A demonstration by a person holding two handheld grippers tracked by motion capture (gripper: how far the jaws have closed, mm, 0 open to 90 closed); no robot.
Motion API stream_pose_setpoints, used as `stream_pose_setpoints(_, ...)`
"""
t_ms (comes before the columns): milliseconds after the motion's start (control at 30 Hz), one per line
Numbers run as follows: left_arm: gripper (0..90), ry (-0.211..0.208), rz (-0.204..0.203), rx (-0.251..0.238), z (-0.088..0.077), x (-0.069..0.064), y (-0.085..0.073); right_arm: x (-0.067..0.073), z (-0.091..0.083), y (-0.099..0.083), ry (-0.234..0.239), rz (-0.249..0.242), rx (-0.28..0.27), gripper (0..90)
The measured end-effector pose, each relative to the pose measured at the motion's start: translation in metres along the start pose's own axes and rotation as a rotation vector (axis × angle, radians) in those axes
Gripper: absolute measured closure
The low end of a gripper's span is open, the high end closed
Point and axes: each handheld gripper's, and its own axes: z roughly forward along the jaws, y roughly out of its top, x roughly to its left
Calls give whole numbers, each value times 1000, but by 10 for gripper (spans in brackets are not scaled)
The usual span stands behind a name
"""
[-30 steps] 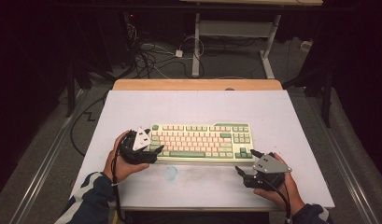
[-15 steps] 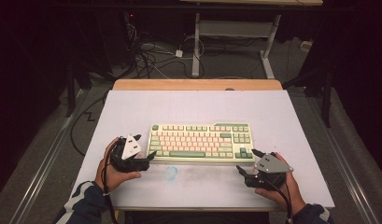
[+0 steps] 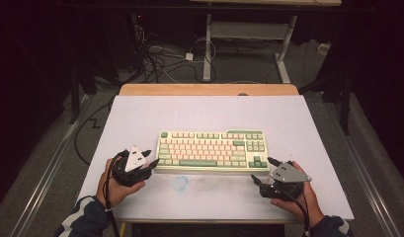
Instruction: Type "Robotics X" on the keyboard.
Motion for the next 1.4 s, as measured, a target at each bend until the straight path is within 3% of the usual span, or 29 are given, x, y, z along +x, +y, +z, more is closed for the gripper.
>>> stream_pose_setpoints(100, 775, -10, -5, 27, -2, 1, 0, 0, 0, 0, -1, -2, -1, 239)
stream_pose_setpoints(233, 873, -24, 10, 60, -2, -2, -1, 0, 0, 0, -1, -4, 3, 239)
stream_pose_setpoints(433, 876, -56, -20, 66, -1, -6, 4, -1, -1, 0, -7, 0, 1, 239)
stream_pose_setpoints(600, 876, -88, -12, 70, 5, -16, 7, -1, -1, 0, -8, 1, -1, 239)
stream_pose_setpoints(833, 876, -140, 19, 78, 20, -36, 13, -1, 0, 0, -4, -3, 6, 239)
stream_pose_setpoints(1133, 876, -171, 58, 124, 44, -53, 10, -1, 1, -1, 3, -1, 8, 240)
stream_pose_setpoints(1400, 876, -182, 80, 161, 62, -61, 6, 0, 3, -1, 10, -5, 16, 240)
